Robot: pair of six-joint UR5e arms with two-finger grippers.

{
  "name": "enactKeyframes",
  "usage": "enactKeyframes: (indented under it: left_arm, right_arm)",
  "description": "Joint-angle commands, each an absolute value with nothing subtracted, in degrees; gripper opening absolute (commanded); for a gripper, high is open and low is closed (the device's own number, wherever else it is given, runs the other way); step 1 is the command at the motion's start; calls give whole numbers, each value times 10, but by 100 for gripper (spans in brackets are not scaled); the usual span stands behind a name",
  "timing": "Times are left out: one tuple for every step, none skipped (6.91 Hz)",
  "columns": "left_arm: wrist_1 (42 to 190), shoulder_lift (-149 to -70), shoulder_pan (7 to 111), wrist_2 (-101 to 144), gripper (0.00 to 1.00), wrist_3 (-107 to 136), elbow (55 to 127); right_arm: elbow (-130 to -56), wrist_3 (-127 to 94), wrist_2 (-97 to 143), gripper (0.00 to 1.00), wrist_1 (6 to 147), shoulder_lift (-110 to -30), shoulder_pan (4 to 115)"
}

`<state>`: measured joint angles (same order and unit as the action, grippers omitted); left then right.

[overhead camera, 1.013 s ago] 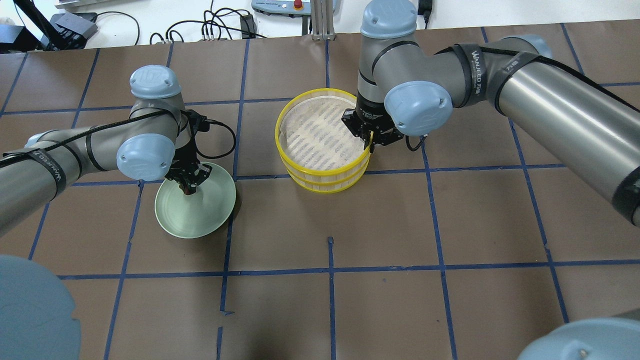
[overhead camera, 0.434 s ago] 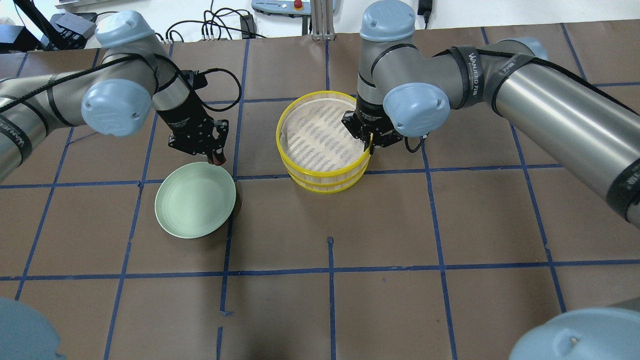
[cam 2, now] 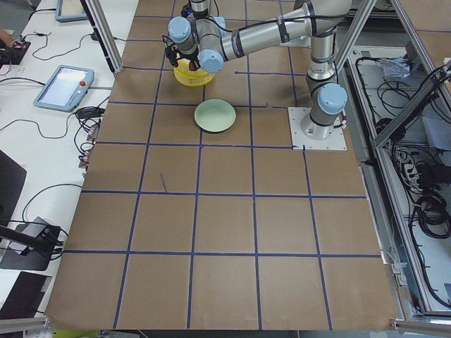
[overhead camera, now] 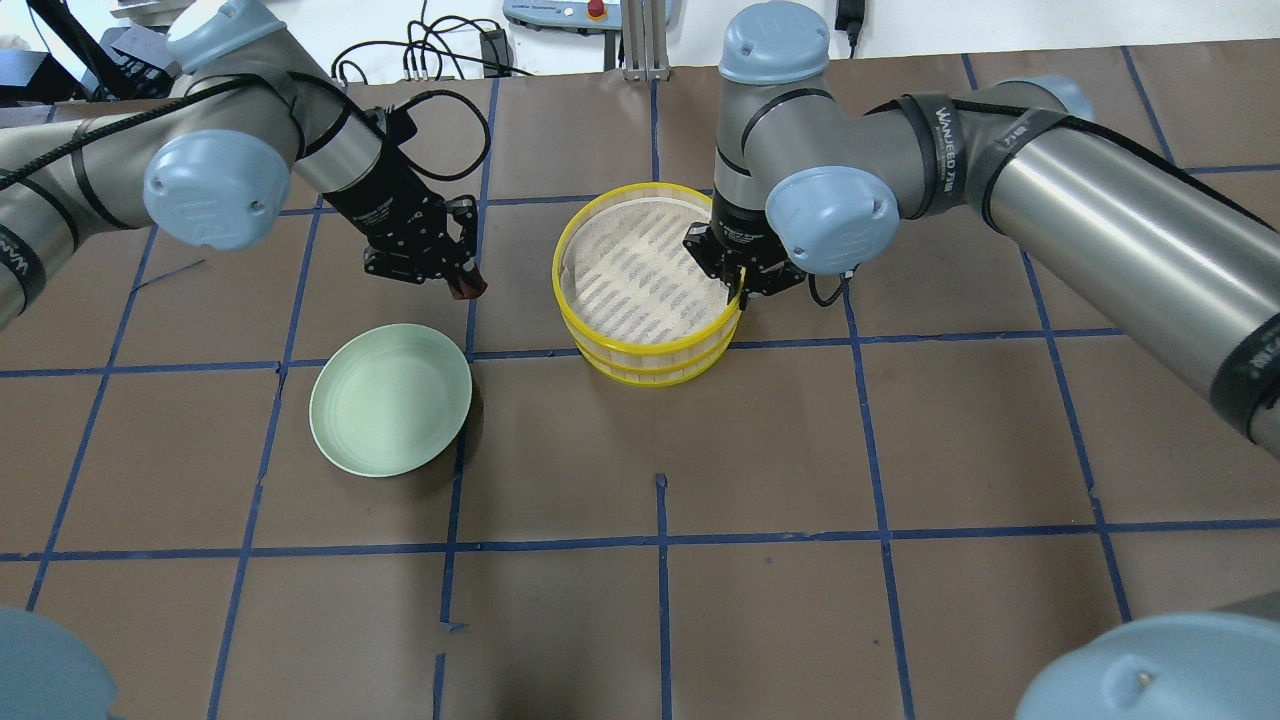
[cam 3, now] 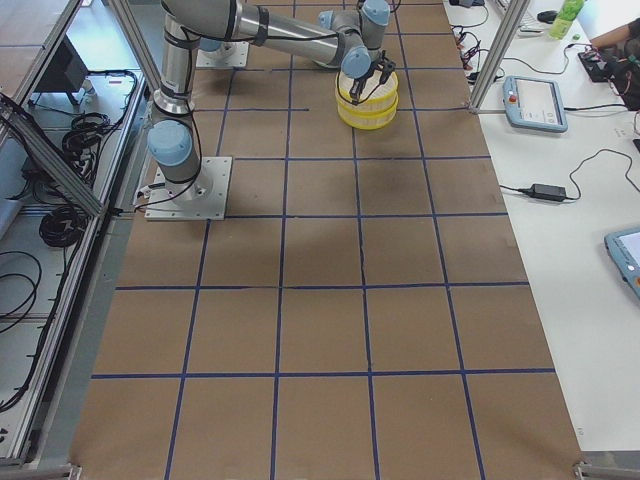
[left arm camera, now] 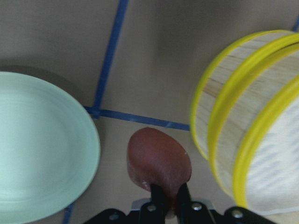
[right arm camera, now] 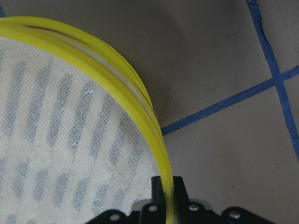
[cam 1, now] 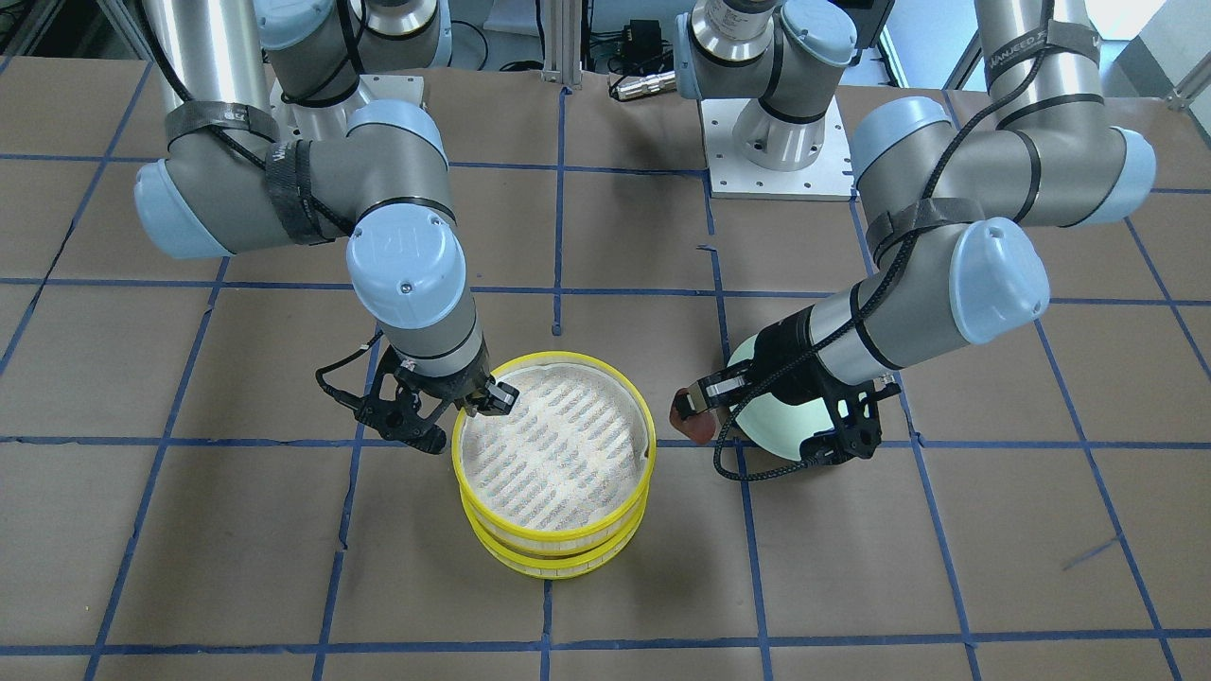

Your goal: Stack buns with steamer

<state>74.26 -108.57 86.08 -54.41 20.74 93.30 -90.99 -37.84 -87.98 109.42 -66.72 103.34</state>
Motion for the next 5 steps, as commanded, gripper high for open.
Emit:
enactKeyframes:
  left_arm:
    - [688,-1107,893,-483,15,269,940]
    - [684,-1112,900,-483,19,317,937]
    - [684,-1114,901,-485,37,320,938]
    - [684,-1114,901,-494,98,316,941]
    - [684,-1114,901,-494,100,316,940]
  right_arm:
    - [-909,-379,-880,13,1095,-666,1033]
    - [-908,-379,-880,13,1099,-666,1033]
    - [-908,-380,-880,14,1104,-666,1032]
    - [-908,-380,-880,19,1105,-666,1033]
    - [-908,-379,-879,30,1105,-666,1033]
